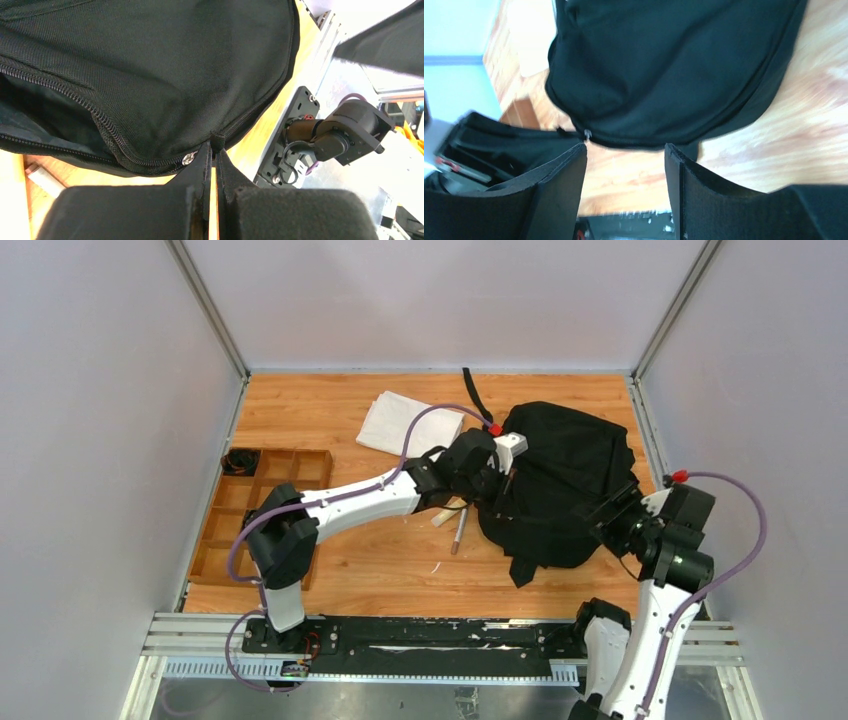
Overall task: Pack the student bag
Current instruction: Zip the student bag at the center of the board.
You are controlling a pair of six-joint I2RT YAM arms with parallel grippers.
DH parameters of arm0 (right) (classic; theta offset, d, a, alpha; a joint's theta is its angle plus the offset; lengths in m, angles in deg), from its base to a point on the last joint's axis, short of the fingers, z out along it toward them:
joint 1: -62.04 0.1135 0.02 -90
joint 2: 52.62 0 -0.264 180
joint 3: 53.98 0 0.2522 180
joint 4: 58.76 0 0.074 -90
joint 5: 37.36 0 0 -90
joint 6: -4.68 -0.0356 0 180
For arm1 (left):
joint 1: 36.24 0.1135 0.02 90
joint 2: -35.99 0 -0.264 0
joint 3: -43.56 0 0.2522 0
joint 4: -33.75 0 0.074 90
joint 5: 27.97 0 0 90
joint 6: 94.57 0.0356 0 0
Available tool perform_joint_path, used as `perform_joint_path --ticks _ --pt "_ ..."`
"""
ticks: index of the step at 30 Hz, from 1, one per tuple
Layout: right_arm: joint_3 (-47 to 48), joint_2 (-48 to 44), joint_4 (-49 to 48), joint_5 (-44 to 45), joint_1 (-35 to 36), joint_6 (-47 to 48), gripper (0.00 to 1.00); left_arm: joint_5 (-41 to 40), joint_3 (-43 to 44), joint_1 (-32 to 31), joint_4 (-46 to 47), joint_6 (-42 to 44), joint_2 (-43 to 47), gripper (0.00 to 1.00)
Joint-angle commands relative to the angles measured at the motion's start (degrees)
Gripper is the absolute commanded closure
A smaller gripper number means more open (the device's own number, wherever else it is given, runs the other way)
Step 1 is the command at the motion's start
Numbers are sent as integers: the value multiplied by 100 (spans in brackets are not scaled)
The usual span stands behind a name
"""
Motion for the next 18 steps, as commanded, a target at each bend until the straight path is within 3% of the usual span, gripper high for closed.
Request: perform_joint_path --ticks 1,7,11,18 --pt "-686 -378 571 -486 594 -833 37 233 129 -53 238 -34 36 100" --pt "-1447 -616 581 -667 839 -1642 38 274 34 -179 397 -128 -15 100" --pt "-1892 -633 -131 -860 844 -2199 38 278 -4 -247 493 -166 -15 100" --pt "-1897 -427 -741 -483 943 -2563 33 312 2 -418 477 -152 9 100"
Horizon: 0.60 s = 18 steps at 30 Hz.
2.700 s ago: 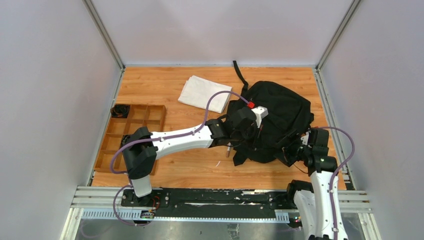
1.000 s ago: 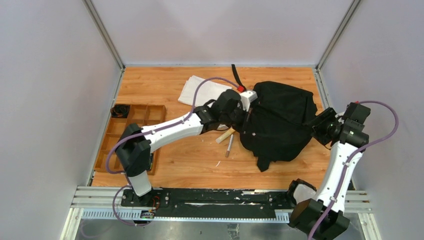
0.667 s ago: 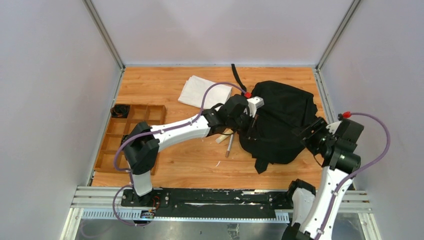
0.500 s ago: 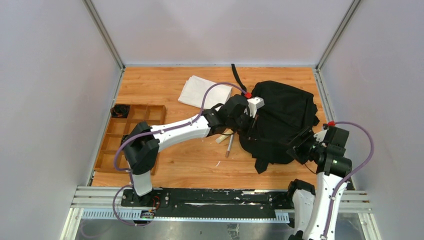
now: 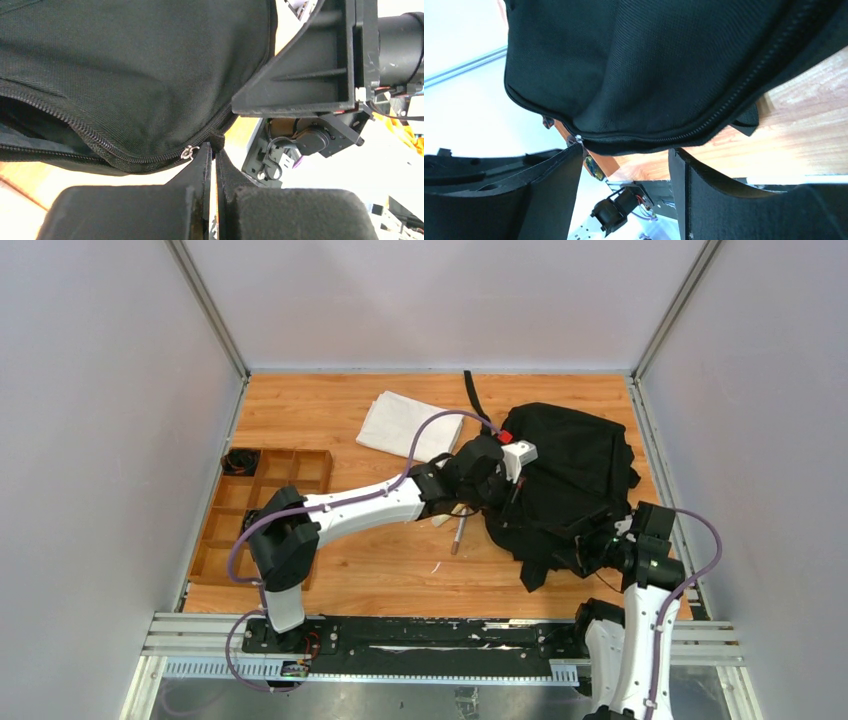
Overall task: Pack the student bag
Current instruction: Zip the student bag at the center of the board.
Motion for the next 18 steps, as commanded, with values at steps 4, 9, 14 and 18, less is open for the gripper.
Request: perform_joint_path --ticks 4,9,14,18 --pt "-345 45 -848 600 209 -452 48 200 63 -337 481 -150 -83 100" --pt "-401 234 -1042 969 209 -174 100 258 91 -377 561 -216 -121 100" --pt "441 418 -304 2046 180 586 100 -129 70 -281 118 289 158 100" --pt "1013 420 161 2669 44 1321 100 -74 -100 164 101 320 387 100"
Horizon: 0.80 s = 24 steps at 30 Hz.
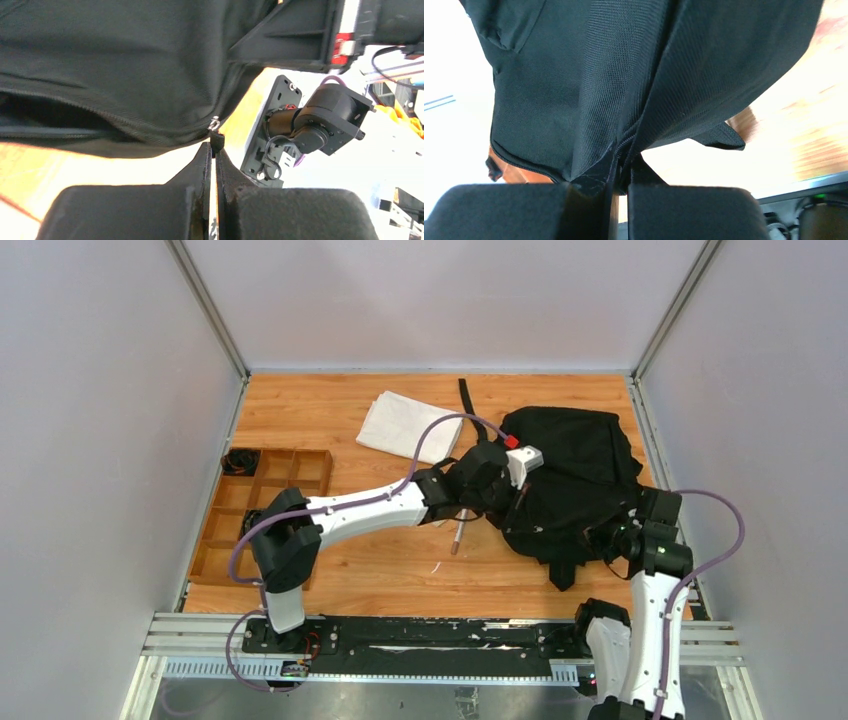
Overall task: Pack the student bag
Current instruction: Zip the student bag at the center of the board.
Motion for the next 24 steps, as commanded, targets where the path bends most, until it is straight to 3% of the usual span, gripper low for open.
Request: perform_joint_path --ticks 1,8,13,15,17,19,21,24 --pt "672 -21 482 1145 -122 1022 100 10 -142 505 15 224 484 100" --pt "715 117 721 1073 -808 1744 100 110 -259 1298 64 286 374 100" --pt "933 425 709 953 -1200 1955 100 -36 -359 1416 204 241 412 100" --pt "1047 520 598 605 -1206 1996 99 268 -426 1366 436 93 306 100" --pt "1166 551 507 64 -1206 1969 67 325 -352 1225 357 77 185 100" --pt "1268 507 574 -407 -1198 1839 47 323 -334 1054 367 58 109 100" --pt "1188 351 583 -707 -1193 1584 39 356 -345 888 492 -31 58 100" --pt "991 57 735 -1111 -1182 1269 34 401 -276 652 559 -102 -59 100"
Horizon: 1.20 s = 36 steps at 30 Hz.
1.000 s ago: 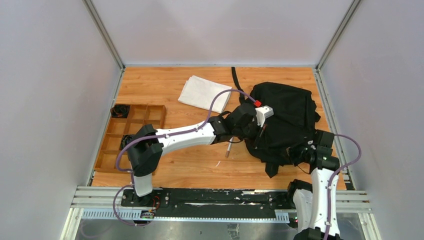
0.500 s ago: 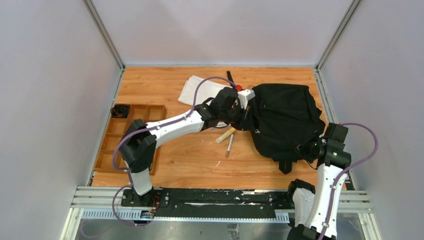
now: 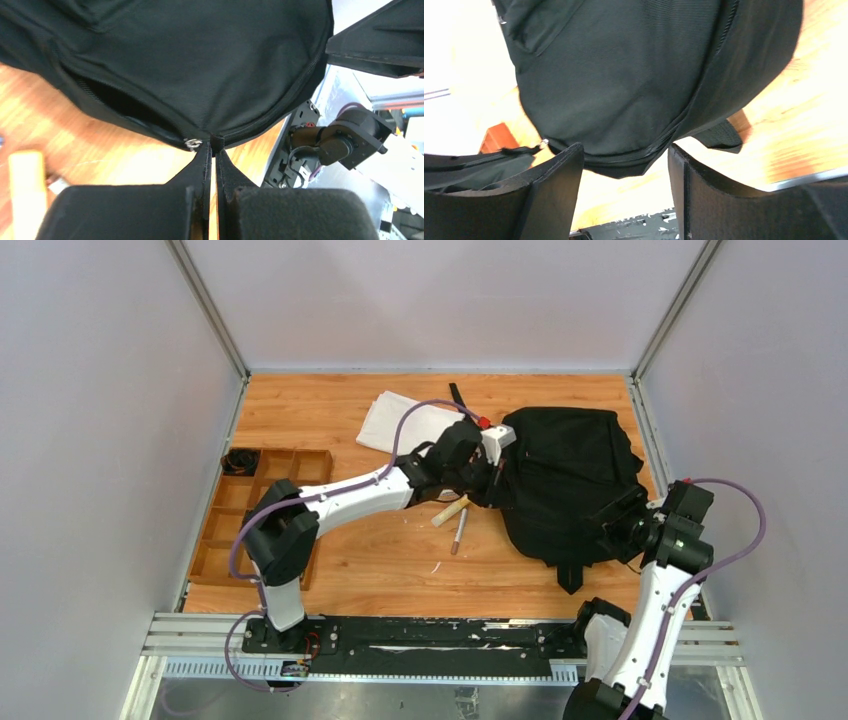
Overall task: Pack the student bag
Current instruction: Zip the student bag at the center of the board.
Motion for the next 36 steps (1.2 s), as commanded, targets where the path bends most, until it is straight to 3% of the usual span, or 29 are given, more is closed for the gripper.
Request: perform_joint_path --ticks 1,8,12,18,25,28,36 --pt "-65 -382 211 -798 -46 -373 34 66 133 -387 240 -86 -245 100" --pt "182 -748 -104 -1016 688 356 38 -8 203 -499 41 -31 -268 100" --pt "318 -786 -777 -899 1603 748 39 152 168 -259 87 -103 -178 100" --pt "652 -181 -791 526 3642 1393 39 1311 146 106 483 -340 -431 100" --pt "668 463 -1003 2250 5678 1874 37 1866 240 216 580 -379 -728 100" --pt "639 573 -1050 3023 6088 2010 37 1975 259 271 655 -438 -819 100" --pt "361 1365 -1014 3976 6629 1783 35 1997 360 319 600 -465 -887 100"
